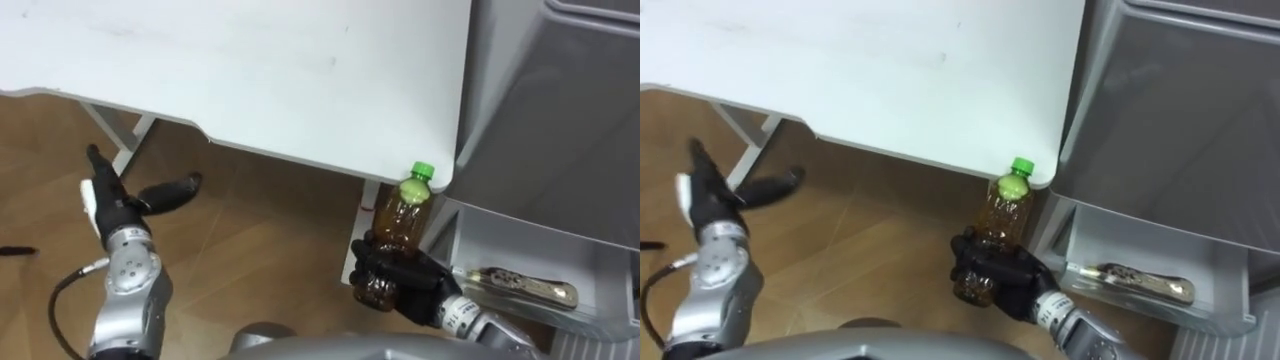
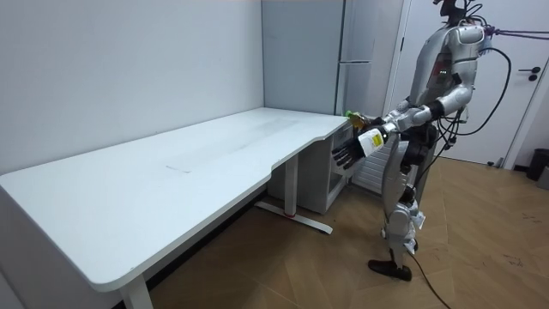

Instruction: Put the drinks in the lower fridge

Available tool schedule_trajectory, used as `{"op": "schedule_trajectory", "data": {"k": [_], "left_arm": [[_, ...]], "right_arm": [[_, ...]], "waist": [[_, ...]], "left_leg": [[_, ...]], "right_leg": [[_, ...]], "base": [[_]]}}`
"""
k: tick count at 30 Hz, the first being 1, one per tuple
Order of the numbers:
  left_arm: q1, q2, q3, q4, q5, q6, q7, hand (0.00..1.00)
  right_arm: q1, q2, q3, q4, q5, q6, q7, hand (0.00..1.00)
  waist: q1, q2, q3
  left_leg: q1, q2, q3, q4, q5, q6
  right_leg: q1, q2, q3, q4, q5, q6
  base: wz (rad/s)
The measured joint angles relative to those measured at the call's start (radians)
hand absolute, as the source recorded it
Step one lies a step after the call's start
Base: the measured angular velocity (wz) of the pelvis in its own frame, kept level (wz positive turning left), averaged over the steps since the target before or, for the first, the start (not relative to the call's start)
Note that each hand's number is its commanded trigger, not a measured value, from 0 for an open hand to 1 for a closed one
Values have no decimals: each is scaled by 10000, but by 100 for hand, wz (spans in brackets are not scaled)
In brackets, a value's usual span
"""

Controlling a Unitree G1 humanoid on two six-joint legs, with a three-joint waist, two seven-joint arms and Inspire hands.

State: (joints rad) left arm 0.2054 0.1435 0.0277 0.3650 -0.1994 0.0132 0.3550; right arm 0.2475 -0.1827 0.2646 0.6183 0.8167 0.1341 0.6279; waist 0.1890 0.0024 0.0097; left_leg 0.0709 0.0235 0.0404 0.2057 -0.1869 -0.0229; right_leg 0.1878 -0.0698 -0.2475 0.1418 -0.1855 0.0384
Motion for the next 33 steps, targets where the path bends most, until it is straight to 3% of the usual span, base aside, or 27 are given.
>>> {"op": "schedule_trajectory", "data": {"k": [4, 9, 14, 22, 26, 30, 33], "left_arm": [[288, 2, -252, 630, 202, 45, -464, 0], [295, -19, -619, 1807, 829, 190, -1146, 0], [312, -96, -771, 2546, 1626, 460, -1588, 0], [354, -95, -781, 3435, 1495, 601, -2062, 0], [312, -95, -788, 3833, 1423, 607, -2162, 0], [125, -102, -792, 5018, 1429, 604, -2161, 0], [133, -107, -775, 5131, 1446, 550, -2119, 0]], "right_arm": [[35, 3, -4, -2, 2, -27, -111, 100], [37, -7, 126, -20, -4, -42, -11, 100], [13, -10, 128, 18, -2, -40, -14, 100], [-3, -49, -91, 401, 8, -162, -117, 100], [-102, -45, -292, 1253, 173, -4, -995, 100], [-220, -34, -312, 2234, 375, -11, -1812, 100], [-516, -42, -345, 2633, 384, -54, -2369, 100]], "waist": [[-232, -96, -39], [-459, -19, 2], [-573, -22, -21], [-793, -62, -65], [-796, -81, -84], [-825, -51, -107], [-879, -31, -98]], "left_leg": [[-158, -11, 8, 15, 2, 3], [-126, -2, 36, -16, 1, -1], [-156, 11, 103, -91, 0, -1], [-144, 32, 254, -100, 0, 1], [-179, 51, 419, -111, 1, 5], [-169, 70, 575, -205, 2, 7], [-215, 82, 616, -223, 3, 8]], "right_leg": [[-136, -1, -2, -66, 2, -2], [-150, 4, 0, -60, 2, -2], [-304, 8, 54, -32, 6, -6], [-381, 18, 258, 40, 9, -10], [-477, 20, 427, 110, 33, -18], [-590, 24, 543, 115, 57, -20], [-666, 28, 571, 111, 75, -27]], "base": [[0], [0], [-4], [-6], [-12], [-11], [-5]]}}
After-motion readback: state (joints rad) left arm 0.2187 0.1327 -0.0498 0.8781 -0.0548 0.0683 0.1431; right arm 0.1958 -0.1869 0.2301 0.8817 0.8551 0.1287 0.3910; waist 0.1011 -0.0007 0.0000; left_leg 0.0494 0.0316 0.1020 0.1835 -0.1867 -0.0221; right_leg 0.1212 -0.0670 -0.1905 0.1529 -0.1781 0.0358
